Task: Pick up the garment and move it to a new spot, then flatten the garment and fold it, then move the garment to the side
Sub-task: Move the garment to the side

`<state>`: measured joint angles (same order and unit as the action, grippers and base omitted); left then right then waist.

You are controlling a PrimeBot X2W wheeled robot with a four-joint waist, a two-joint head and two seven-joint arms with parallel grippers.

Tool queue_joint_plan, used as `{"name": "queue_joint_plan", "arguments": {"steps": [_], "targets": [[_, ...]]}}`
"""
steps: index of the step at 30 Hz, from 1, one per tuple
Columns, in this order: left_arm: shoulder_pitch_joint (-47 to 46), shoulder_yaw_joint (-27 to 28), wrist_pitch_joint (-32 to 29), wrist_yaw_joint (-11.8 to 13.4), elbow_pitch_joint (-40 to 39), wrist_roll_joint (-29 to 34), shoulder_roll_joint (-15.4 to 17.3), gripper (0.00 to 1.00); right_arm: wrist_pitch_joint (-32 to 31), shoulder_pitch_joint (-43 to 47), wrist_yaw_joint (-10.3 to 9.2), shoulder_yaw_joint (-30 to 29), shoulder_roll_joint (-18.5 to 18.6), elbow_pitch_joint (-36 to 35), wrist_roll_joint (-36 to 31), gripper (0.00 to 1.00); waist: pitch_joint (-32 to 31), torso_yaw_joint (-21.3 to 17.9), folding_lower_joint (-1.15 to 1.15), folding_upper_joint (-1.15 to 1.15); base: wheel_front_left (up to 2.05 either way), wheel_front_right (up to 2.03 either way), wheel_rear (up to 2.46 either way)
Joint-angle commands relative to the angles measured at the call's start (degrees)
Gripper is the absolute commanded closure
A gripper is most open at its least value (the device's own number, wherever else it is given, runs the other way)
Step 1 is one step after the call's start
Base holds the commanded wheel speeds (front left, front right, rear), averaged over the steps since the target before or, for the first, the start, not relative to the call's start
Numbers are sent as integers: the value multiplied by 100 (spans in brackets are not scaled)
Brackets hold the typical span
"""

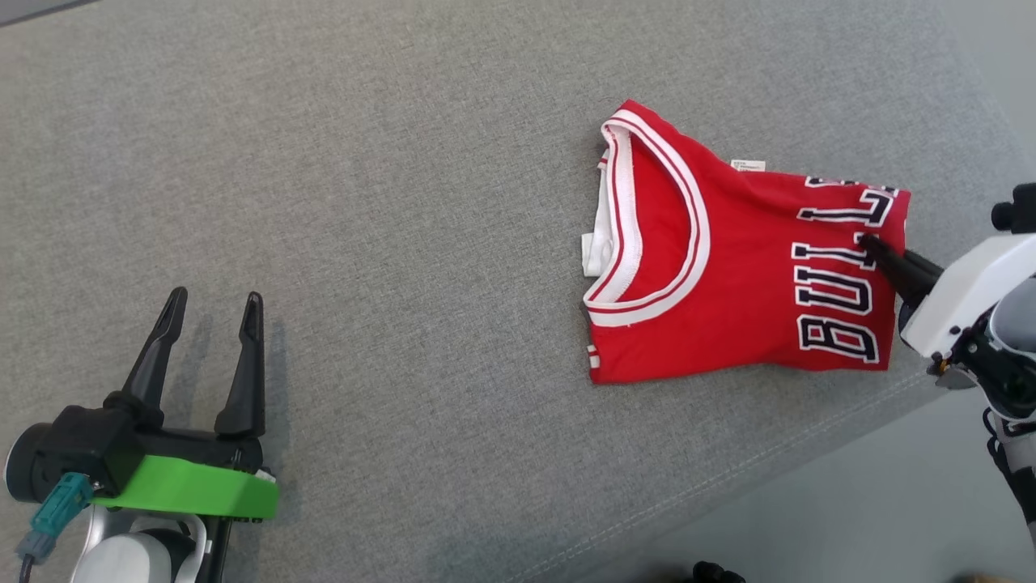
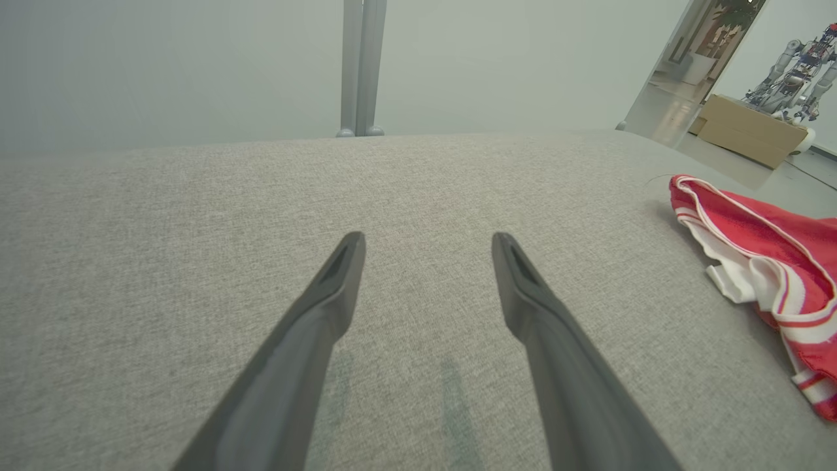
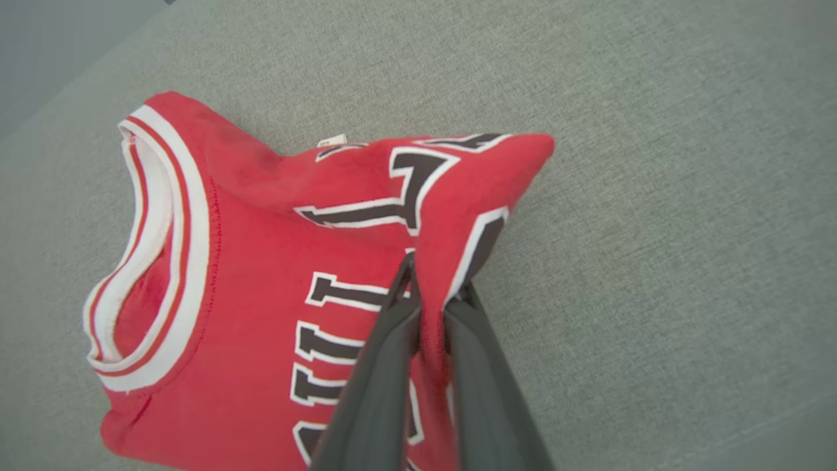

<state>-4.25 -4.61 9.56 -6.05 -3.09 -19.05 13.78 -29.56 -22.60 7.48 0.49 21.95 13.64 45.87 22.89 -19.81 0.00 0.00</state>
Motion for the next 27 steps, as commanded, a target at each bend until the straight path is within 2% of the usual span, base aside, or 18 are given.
{"name": "queue_joint_plan", "arguments": {"steps": [1,7,10,19,27], "targets": [[-71,-2,-32,19,-62,28,81,0,173,-219,2,97,75,72,-168,100,249,-69,0,0,0,0,0],[-119,-5,-181,56,-282,46,171,0,639,-1184,1,477,405,661,-1081,100,543,241,0,0,0,0,0],[-108,5,-257,65,-359,75,263,0,776,-1830,-1,422,502,1155,-1539,100,689,437,0,0,0,0,0],[45,165,-312,148,-587,-18,409,0,945,-3185,-2,-84,1079,2408,-2784,100,978,1015,0,0,0,0,0],[128,192,-328,211,-749,-44,438,0,1029,-3573,-2,-776,1476,3132,-3397,100,1203,1165,0,0,0,0,0]]}}
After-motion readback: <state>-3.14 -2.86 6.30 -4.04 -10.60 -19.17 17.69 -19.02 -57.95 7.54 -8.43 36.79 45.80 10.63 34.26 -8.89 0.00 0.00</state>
